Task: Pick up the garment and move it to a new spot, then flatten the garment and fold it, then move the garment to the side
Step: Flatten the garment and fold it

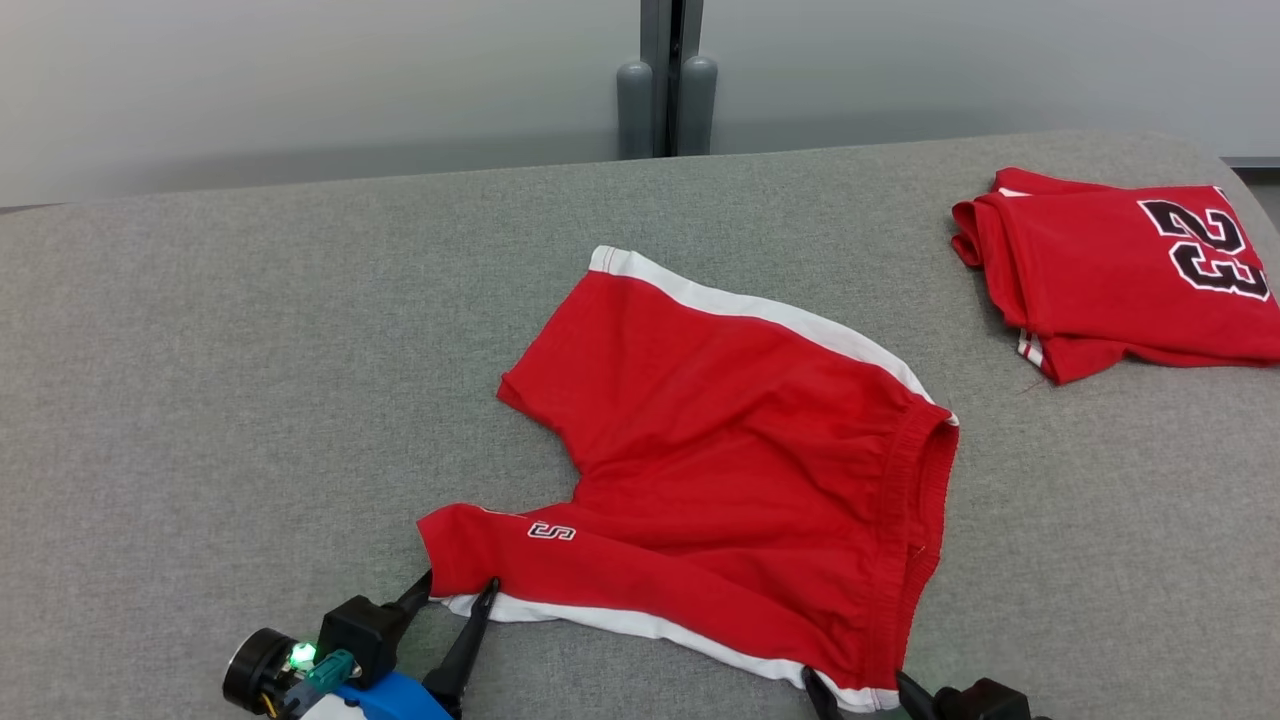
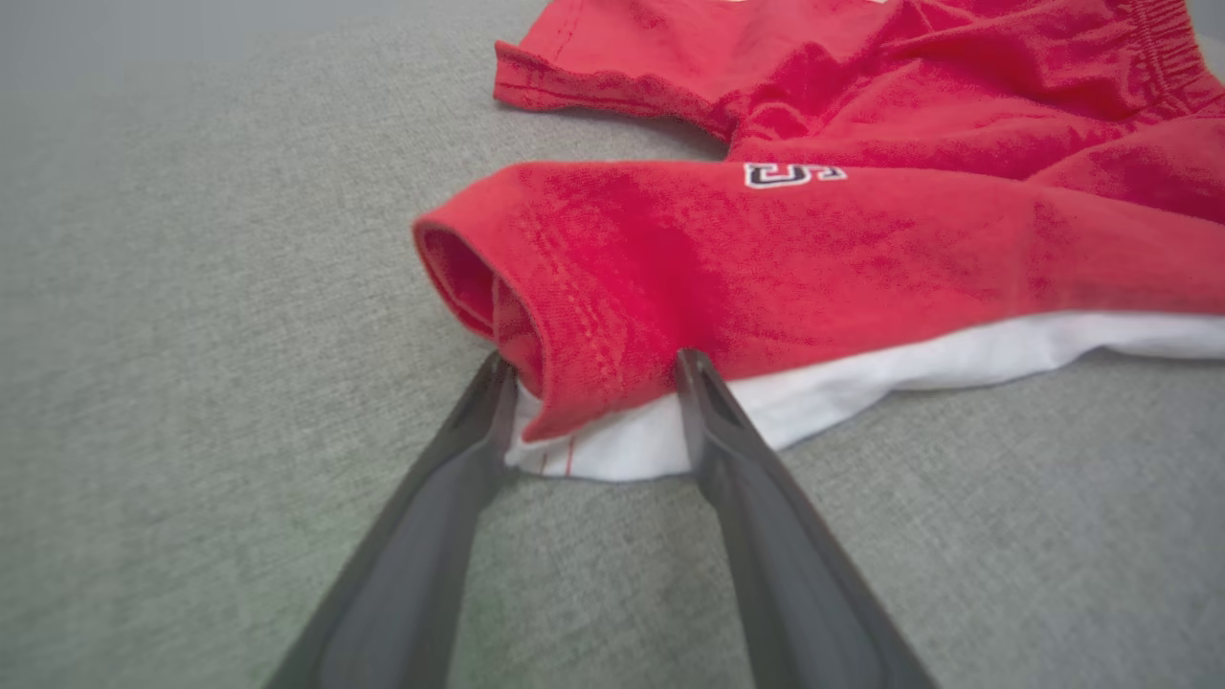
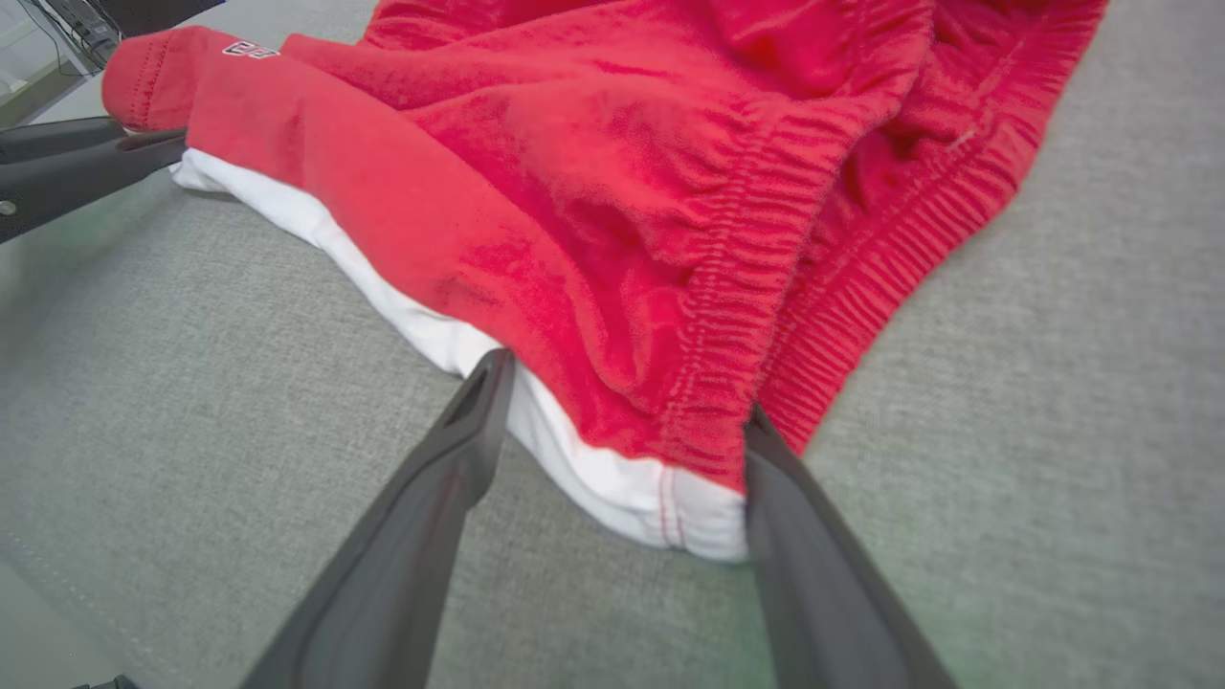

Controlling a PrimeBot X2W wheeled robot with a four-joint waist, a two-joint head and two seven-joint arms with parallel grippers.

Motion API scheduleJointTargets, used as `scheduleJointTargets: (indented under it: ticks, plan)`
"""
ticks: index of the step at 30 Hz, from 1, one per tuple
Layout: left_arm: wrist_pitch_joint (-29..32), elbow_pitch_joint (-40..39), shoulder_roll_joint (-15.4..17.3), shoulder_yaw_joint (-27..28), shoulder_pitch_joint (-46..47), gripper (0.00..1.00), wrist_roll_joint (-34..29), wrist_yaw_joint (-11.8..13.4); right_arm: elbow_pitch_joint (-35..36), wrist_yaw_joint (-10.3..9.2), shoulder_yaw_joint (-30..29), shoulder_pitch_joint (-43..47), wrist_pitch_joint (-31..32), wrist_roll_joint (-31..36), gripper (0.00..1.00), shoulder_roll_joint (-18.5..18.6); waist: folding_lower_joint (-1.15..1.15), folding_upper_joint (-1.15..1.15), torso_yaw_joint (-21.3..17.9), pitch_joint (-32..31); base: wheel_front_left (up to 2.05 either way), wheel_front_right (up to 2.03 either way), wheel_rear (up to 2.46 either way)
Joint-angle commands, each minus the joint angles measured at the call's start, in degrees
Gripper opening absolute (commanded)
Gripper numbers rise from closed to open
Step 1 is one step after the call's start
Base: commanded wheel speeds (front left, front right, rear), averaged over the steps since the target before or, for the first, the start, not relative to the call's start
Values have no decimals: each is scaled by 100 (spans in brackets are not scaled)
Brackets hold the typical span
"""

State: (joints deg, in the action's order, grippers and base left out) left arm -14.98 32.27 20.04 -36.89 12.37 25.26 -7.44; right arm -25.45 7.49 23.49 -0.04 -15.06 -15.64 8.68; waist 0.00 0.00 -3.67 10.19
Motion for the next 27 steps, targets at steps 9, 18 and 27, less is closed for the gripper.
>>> scheduleJointTargets:
  ticks: [9,18,27]
  plan:
    - [-28,-327,-33,56,-156,0,260,-6,204,2,-149,-145,-15,-162,0,1,0,0,69,-142,0,0,0]
    - [-28,-1654,132,261,-52,0,522,-6,1441,2,-608,-307,-18,-223,0,325,0,0,185,-198,0,0,0]
    - [-27,-1815,282,145,1665,0,826,-6,1543,2,-323,-2377,101,-504,0,747,0,0,120,170,0,0,0]
